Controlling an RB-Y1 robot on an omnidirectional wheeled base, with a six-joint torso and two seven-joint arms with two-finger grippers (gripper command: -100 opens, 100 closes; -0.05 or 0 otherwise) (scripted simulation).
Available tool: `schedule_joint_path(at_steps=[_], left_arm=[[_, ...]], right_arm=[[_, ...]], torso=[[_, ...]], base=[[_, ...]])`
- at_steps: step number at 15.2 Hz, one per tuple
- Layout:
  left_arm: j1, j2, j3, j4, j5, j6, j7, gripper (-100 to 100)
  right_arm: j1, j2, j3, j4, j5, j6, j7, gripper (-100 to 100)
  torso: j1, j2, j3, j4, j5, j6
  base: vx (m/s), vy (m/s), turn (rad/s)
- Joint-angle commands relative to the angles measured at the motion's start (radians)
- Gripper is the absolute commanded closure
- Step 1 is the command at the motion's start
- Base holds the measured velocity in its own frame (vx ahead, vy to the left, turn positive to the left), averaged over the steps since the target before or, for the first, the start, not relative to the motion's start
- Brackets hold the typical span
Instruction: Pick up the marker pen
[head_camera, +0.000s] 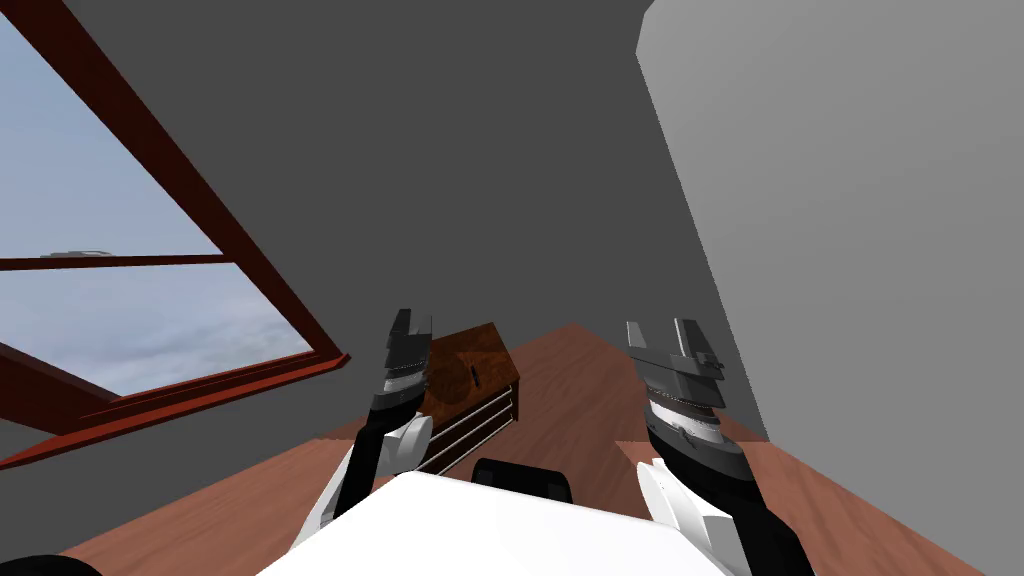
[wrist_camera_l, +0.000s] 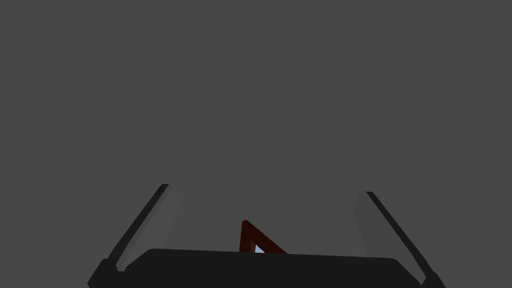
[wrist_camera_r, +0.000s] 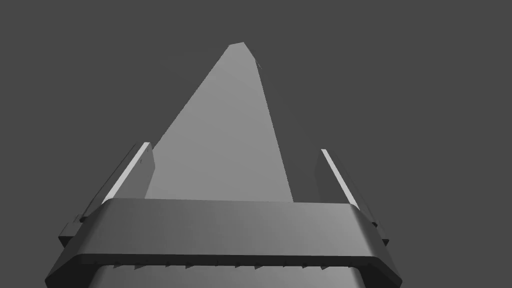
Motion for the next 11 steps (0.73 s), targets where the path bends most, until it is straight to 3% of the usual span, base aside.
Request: schedule_joint_path(at_steps=[1, 2, 6, 7, 11], left_arm=[[-0.004, 0.046, -0.001, 0.014, 0.008, 0.01, -0.006, -100], [-0.004, 0.046, -0.001, 0.014, 0.008, 0.01, -0.006, -100], [-0.019, 0.143, -0.005, 0.07, 0.042, 0.053, -0.031, -100], [-0.019, 0.146, -0.005, 0.07, 0.042, 0.053, -0.031, -100], [-0.044, 0.237, -0.013, 0.162, 0.097, 0.122, -0.073, -100]], right_arm=[[0.0, 0.0, 0.0, 0.0, 0.0, 0.0, 0.0, 0], [0.0, 0.0, 0.0, 0.0, 0.0, 0.0, 0.0, 0], [0.0, 0.0, 0.0, 0.0, 0.0, 0.0, 0.0, 0], [0.0, 0.0, 0.0, 0.0, 0.0, 0.0, 0.0, 0], [0.0, 0.0, 0.0, 0.0, 0.0, 0.0, 0.0, 0]], torso=[[0.0, 0.0, 0.0, 0.0, 0.0, 0.0], [0.0, 0.0, 0.0, 0.0, 0.0, 0.0], [0.001, 0.0, 0.0, 0.0, 0.0, 0.0], [0.001, -0.001, 0.0, 0.0, 0.0, 0.0], [0.001, -0.001, -0.001, 0.0, 0.0, 0.0]], base=[[0.001, 0.0, -0.041], [0.003, 0.002, -0.043], [0.006, 0.006, -0.075], [0.006, 0.008, -0.067], [0.01, 0.01, -0.13]])
